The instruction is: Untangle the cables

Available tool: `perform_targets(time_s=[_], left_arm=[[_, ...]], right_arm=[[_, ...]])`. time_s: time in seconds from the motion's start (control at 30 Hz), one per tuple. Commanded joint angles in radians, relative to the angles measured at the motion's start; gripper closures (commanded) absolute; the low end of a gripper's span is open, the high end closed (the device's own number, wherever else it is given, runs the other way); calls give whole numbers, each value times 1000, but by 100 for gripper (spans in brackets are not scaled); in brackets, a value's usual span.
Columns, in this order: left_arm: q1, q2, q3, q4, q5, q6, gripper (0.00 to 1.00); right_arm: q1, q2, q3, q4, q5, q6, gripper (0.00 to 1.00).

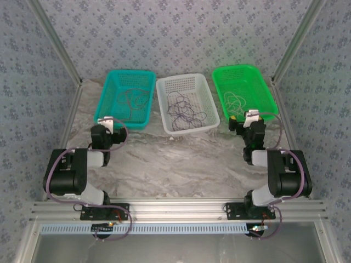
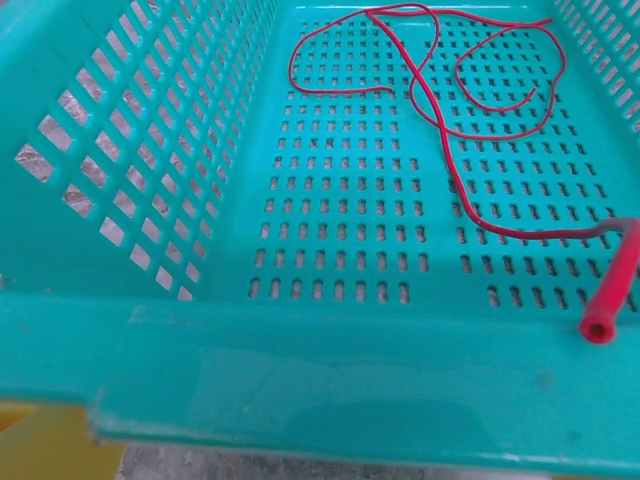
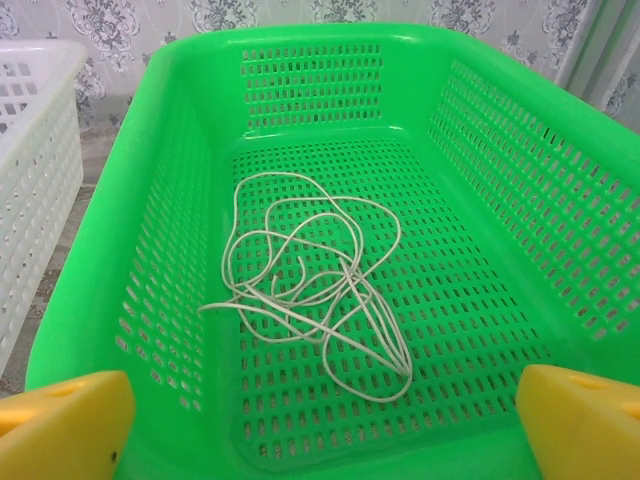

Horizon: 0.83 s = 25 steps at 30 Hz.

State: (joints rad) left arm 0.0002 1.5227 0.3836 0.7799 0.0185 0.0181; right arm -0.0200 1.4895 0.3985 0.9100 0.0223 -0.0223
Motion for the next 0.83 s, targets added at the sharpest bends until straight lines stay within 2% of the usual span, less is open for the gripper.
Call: perform_targets(time_s=[0.0,0.13,0.23,0.8], left_arm=[[7,5,-3,86,24,5,1],[7,5,1,80,19,2,0],[9,10,26,39,-53,-30,1],[9,10,26,38,-72,-38,1]], right_arm=[[-14,33,-8,-107,-10,-1,0],[-13,32,-8,-105,-8,-1,0],[-12,33,-8,-103,-4,-4,0],[-10,33,-9,-105,-5,-3,0]])
